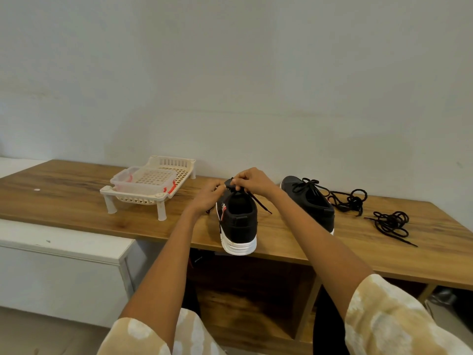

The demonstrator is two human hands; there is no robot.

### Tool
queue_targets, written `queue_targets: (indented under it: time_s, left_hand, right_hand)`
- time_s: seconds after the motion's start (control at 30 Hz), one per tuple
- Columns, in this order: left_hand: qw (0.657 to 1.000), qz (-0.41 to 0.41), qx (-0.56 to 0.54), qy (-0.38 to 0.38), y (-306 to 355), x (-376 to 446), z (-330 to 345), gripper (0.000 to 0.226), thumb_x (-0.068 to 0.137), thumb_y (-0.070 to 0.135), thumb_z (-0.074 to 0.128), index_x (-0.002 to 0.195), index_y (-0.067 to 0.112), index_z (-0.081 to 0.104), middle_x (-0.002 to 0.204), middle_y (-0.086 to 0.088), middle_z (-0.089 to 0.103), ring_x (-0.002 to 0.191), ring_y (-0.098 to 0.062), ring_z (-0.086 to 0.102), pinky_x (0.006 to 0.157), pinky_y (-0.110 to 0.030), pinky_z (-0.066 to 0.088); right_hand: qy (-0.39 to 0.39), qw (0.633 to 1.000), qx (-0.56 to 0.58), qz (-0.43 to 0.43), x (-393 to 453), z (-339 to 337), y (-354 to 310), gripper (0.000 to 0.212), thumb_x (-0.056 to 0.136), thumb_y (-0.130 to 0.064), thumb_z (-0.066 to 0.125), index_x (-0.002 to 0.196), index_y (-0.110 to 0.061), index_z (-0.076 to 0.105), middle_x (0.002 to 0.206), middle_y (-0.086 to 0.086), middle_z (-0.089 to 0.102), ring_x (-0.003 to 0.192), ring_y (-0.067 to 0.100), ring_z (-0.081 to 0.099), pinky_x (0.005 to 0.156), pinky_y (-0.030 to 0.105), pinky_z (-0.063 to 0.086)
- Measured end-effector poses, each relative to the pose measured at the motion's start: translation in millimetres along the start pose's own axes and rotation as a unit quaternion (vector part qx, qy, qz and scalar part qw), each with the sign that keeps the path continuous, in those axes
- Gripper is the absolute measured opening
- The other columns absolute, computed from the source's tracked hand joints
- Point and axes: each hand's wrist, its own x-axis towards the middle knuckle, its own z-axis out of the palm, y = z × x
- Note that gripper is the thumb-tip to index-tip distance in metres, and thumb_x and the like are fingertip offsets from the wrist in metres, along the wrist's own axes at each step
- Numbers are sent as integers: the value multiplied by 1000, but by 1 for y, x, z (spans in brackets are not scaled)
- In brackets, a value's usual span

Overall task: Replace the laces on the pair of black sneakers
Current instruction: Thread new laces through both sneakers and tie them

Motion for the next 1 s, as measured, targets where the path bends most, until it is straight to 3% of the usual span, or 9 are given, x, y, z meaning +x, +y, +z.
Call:
queue_targets:
  time_s: [0.13, 0.2, 0.37, 0.47, 0.6, 0.7, 0.77, 0.9, 1.0]
  left_hand:
    - [996, -39, -74, 11, -5, 7, 1, 25, 102, 25, 35, 84, 20, 52, 94, -5, 54, 88, -16, 52, 84, -32, 44]
    - [994, -23, -102, 32, -3, 10, 2, 24, 101, 28, 39, 83, 18, 51, 93, -9, 56, 91, -21, 53, 85, -36, 45]
    - [993, 73, -80, 51, 17, 13, 10, 17, 96, 19, 52, 83, 8, 55, 83, -7, 58, 79, -11, 54, 74, -20, 45]
    - [994, 98, -22, 44, 18, 16, 9, 19, 97, 20, 51, 84, 6, 55, 78, -3, 57, 72, -7, 52, 66, -14, 44]
    - [986, 82, 142, 16, 18, 24, -10, 29, 99, 35, 41, 78, 18, 50, 68, 2, 55, 64, -10, 49, 66, -29, 39]
    - [976, 43, 212, -24, 21, 28, -32, 42, 101, 43, 33, 84, 13, 56, 56, 3, 56, 59, -12, 54, 69, -31, 41]
    - [980, 20, 192, -57, 20, 28, -43, 45, 101, 40, 33, 93, 8, 63, 55, 0, 56, 59, -13, 54, 70, -31, 41]
    - [984, 32, 102, -146, 24, 24, -42, 23, 96, 19, 54, 118, 12, 58, 75, -3, 58, 66, -13, 50, 58, -18, 39]
    - [982, 53, 122, -137, 20, 26, -27, 8, 92, 12, 59, 97, 16, 62, 78, 3, 54, 73, -13, 49, 62, -17, 40]
  right_hand:
    - [-4, 1000, -20, -11, -3, -1, 0, 20, 96, -21, 55, 93, -9, 71, 71, -5, 62, 62, -1, 50, 60, 12, 38]
    - [-22, 999, -39, -18, -3, -2, -1, 22, 95, -19, 55, 95, -5, 71, 76, -1, 64, 63, 0, 51, 60, 12, 38]
    - [-30, 996, -78, -20, -3, -5, -2, 23, 92, -18, 55, 92, -3, 72, 83, 9, 67, 66, 10, 53, 66, 22, 42]
    - [-4, 997, -82, -16, -2, 1, 2, 27, 91, -24, 59, 86, -1, 72, 75, 8, 66, 63, 11, 52, 66, 25, 42]
    - [13, 1000, 7, 11, -4, 4, 1, 28, 92, -30, 57, 84, -8, 73, 66, -7, 63, 61, 6, 53, 62, 18, 41]
    - [2, 996, 81, 41, -4, 1, 0, 26, 96, -25, 52, 84, -12, 72, 70, -3, 65, 60, 8, 53, 60, 18, 44]
    - [-11, 994, 103, 45, -3, -1, 0, 28, 97, -22, 49, 87, -9, 72, 71, -1, 65, 61, 9, 54, 61, 20, 45]
    - [-25, 994, 92, 46, -1, -3, 2, 28, 98, -17, 46, 96, -2, 70, 73, -2, 67, 62, 8, 56, 62, 18, 48]
    - [-37, 995, 82, 40, 0, -5, 2, 27, 98, -13, 45, 89, -4, 68, 74, -3, 67, 62, 7, 57, 64, 18, 50]
